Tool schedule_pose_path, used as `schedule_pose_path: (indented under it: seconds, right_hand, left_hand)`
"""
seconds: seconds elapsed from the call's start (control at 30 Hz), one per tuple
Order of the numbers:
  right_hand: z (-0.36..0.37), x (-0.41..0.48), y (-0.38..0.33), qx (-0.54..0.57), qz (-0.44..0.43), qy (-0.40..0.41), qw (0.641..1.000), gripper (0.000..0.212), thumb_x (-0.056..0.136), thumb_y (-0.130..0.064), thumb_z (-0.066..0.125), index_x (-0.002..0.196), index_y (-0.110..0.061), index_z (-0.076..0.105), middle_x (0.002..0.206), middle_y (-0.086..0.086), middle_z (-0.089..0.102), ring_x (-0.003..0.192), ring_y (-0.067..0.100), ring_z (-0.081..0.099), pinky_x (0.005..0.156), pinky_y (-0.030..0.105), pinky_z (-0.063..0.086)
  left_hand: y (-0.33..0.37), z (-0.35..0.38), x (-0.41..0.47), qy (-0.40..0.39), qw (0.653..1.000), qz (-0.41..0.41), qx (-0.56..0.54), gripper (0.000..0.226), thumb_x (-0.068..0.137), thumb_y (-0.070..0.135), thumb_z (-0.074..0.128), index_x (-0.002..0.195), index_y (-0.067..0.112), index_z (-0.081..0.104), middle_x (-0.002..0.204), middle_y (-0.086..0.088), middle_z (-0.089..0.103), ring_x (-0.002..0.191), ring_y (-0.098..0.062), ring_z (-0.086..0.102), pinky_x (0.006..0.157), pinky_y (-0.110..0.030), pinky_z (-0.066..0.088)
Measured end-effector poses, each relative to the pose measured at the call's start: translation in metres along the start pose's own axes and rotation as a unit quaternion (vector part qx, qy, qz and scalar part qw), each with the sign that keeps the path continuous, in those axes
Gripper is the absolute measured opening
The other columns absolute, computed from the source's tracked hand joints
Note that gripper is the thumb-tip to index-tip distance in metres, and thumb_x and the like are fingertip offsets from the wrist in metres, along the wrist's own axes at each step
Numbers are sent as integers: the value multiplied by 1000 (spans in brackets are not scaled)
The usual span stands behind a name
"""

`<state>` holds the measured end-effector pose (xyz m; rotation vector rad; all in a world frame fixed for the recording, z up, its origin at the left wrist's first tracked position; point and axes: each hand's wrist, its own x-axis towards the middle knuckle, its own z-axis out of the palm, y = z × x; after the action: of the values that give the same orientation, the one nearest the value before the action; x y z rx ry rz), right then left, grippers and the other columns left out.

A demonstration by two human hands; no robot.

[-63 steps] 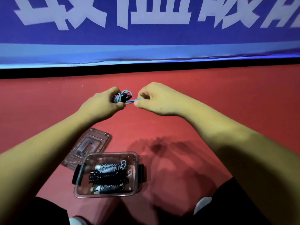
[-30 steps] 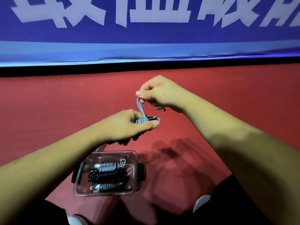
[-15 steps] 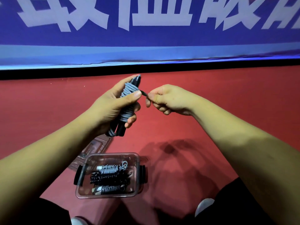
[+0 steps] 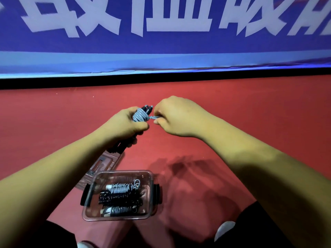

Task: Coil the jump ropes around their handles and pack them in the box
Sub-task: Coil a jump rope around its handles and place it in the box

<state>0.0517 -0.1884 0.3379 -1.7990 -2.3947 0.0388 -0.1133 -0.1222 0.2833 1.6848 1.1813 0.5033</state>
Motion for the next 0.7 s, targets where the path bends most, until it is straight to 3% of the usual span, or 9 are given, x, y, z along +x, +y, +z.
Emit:
schedule_pose_path:
  seconds: [0.17,0.27,0.37,0.43,0.53,0.6,0.7]
  right_hand:
    - [2,-5,-3,-87,-46,12,995,16,95,-34,52,92,-24,64,92,3,68,87,33,62,64,32,33]
    - [13,2,-1,-65,-51,-1,997,20,93,-39,54,94,-25,68,93,0,70,91,30,62,67,32,37]
    - [19,7,2,31,-28,-42,998,21,93,-41,57,91,-24,69,91,-2,68,90,25,62,74,34,47]
    - [19,6,2,147,-2,-70,987,23,94,-35,60,85,-16,69,77,1,69,73,21,66,68,33,53]
    - [19,5,2,353,49,-95,930,26,98,-22,58,86,0,64,70,18,69,53,25,68,54,35,58]
    - [18,6,0,439,75,-89,891,28,100,-22,53,86,1,59,62,21,64,42,25,59,40,28,50]
    - [14,8,-2,528,99,-64,841,30,102,-26,49,82,-5,55,52,15,60,34,18,52,34,20,38]
  left_hand:
    - [2,2,-3,-94,977,-21,188,16,83,5,65,79,11,51,45,-3,50,33,-19,43,35,-21,35]
    - [3,1,-5,-173,952,3,251,15,82,4,67,83,9,52,48,-1,50,35,-16,45,36,-20,35]
    - [4,-6,-7,-218,932,68,281,20,80,5,69,76,17,53,51,3,55,40,-15,53,42,-22,40]
    - [6,-11,-10,-226,924,99,292,22,80,7,70,73,21,54,52,3,59,43,-12,56,44,-23,43]
    - [6,-11,-15,-215,917,137,306,20,82,15,72,75,20,53,53,4,59,45,-8,53,47,-21,42]
    - [5,-11,-16,-182,915,193,305,21,83,25,76,86,25,55,67,3,64,56,-7,53,56,-24,44]
    - [5,-16,-17,-108,923,261,260,27,81,38,76,99,37,55,89,7,70,78,-9,64,76,-29,50]
